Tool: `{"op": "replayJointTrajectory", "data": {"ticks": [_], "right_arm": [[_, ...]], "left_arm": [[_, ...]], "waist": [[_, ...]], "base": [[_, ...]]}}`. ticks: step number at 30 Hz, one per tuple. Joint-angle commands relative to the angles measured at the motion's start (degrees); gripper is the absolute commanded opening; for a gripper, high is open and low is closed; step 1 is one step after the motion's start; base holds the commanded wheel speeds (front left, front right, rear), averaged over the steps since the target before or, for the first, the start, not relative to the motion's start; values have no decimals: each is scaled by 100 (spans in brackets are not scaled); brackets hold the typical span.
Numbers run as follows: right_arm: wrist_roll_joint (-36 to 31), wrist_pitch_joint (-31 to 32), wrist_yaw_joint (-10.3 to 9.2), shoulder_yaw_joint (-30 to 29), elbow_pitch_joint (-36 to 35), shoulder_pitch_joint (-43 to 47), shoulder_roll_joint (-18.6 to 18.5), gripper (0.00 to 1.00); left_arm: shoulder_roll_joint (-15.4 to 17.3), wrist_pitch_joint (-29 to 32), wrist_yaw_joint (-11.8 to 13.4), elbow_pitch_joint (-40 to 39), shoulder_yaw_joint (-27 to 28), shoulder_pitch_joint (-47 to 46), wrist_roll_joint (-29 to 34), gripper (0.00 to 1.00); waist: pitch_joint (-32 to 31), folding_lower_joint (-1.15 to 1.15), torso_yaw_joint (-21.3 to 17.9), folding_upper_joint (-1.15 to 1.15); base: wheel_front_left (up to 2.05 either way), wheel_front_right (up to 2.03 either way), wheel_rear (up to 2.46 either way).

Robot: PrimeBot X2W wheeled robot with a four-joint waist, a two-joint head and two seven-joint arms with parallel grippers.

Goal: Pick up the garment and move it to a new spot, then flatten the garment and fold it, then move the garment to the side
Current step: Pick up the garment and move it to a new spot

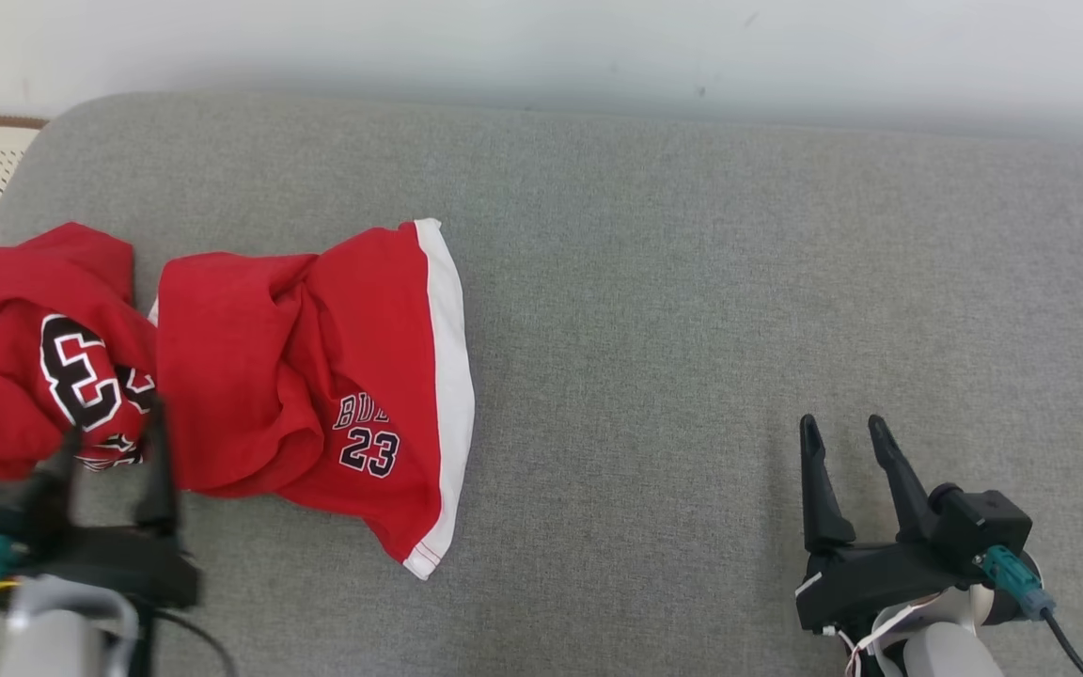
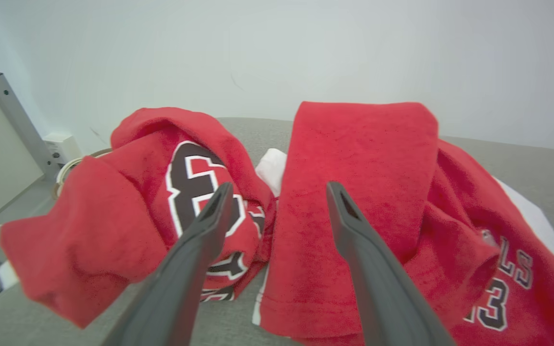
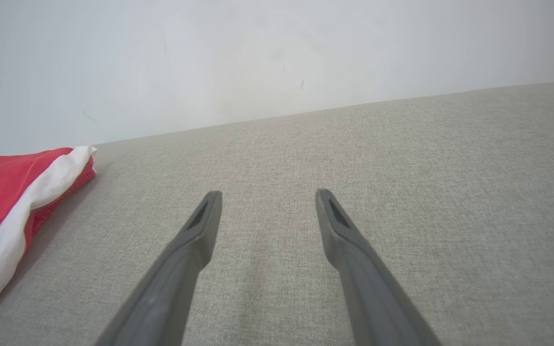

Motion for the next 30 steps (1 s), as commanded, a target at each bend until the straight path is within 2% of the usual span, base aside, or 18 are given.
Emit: {"op": "replayJointTrajectory", "data": {"ticks": [1, 7, 13, 19, 20, 21, 26, 30], "right_arm": [[8, -1, -8, 14, 17, 109, 15, 100], [26, -1, -7, 89, 41, 106, 21, 100], [49, -1, -7, 90, 74, 92, 5, 100], [54, -1, -7, 99, 72, 120, 3, 100], [46, -1, -8, 83, 66, 128, -2, 100], [28, -1, -7, 66, 53, 132, -2, 100], [0, -1, -7, 50, 45, 167, 5, 100], [-11, -1, -7, 38, 40, 175, 11, 100]], "left_arm": [[-147, -24, -51, -110, -42, 164, 44, 100], [-641, -24, -212, -363, -281, 409, 170, 100], [-767, -24, -280, -103, -383, 404, 216, 100], [-811, -25, -143, 137, -124, 510, 288, 100], [-812, -25, -150, 194, -99, 523, 300, 65], [-805, -25, -154, 214, -60, 511, 318, 0], [-814, -25, -133, 296, 42, 430, 390, 0], [-850, -25, -169, 18, 8, 394, 446, 0]], "waist": [[-63, 0, 25, 0], [-141, 0, -144, 0], [-131, 0, -419, 0], [-167, 0, -684, 0], [-174, 0, -711, 0], [-188, 0, -739, 0], [-250, 0, -818, 0], [-272, 0, -842, 0]], "base": [[0, 0, 0], [0, 0, 0], [0, 0, 0], [0, 0, 0], [0, 0, 0], [0, 0, 0], [0, 0, 0], [0, 0, 0]]}}
